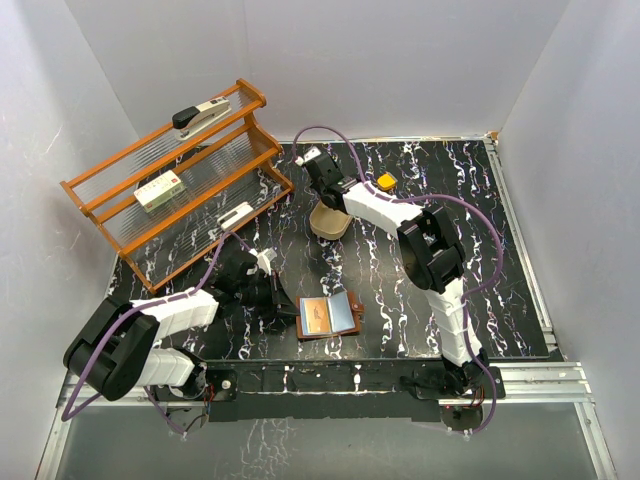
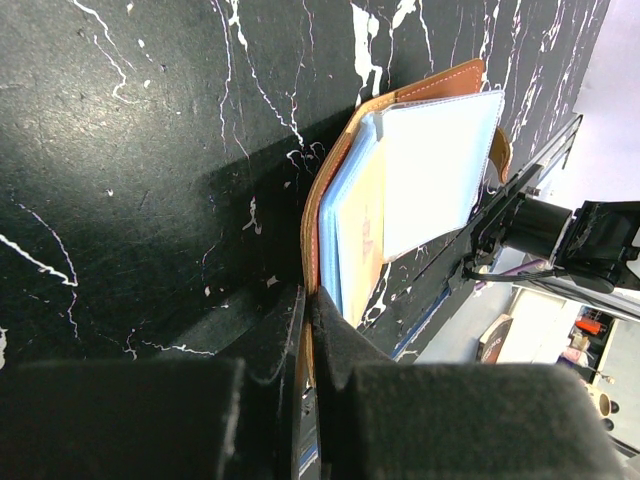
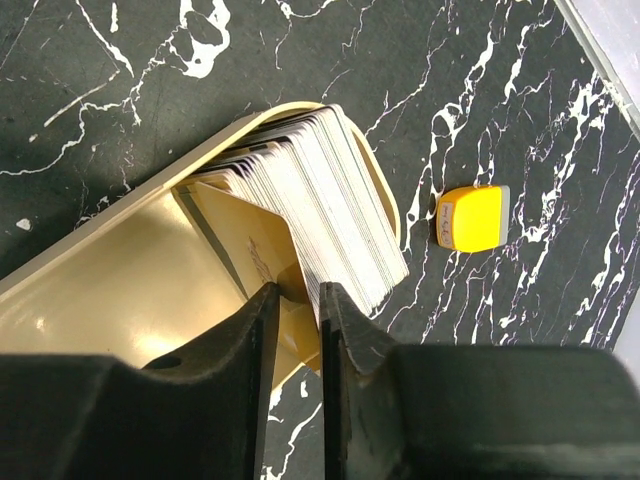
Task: Put the credit cards into the card holder
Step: Pick up the credit card from the storage box.
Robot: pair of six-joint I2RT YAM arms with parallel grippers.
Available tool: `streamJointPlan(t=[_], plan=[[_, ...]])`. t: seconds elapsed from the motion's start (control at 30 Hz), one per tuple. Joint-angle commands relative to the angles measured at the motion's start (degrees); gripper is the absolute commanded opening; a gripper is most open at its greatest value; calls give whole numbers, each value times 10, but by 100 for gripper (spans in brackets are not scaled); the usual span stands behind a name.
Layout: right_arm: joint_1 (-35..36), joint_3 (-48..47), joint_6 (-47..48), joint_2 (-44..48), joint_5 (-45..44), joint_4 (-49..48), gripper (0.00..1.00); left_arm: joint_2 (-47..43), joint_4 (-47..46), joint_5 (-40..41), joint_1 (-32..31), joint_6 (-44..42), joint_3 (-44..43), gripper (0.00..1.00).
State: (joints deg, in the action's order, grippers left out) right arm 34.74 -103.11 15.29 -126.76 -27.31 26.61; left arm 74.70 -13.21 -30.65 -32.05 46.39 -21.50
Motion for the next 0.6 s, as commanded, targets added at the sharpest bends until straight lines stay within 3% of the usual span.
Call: streamJointPlan(t=[0.0, 0.33, 0.57], plan=[[-9, -35, 9, 46, -23, -10, 17, 0, 6, -6, -1, -11, -7, 0], [-8, -7, -14, 85, 32, 17, 0, 5, 29, 4, -1, -27, -18, 0], [-9, 29, -61, 139, 80, 44, 0, -4, 68, 28, -2, -39, -38, 2]])
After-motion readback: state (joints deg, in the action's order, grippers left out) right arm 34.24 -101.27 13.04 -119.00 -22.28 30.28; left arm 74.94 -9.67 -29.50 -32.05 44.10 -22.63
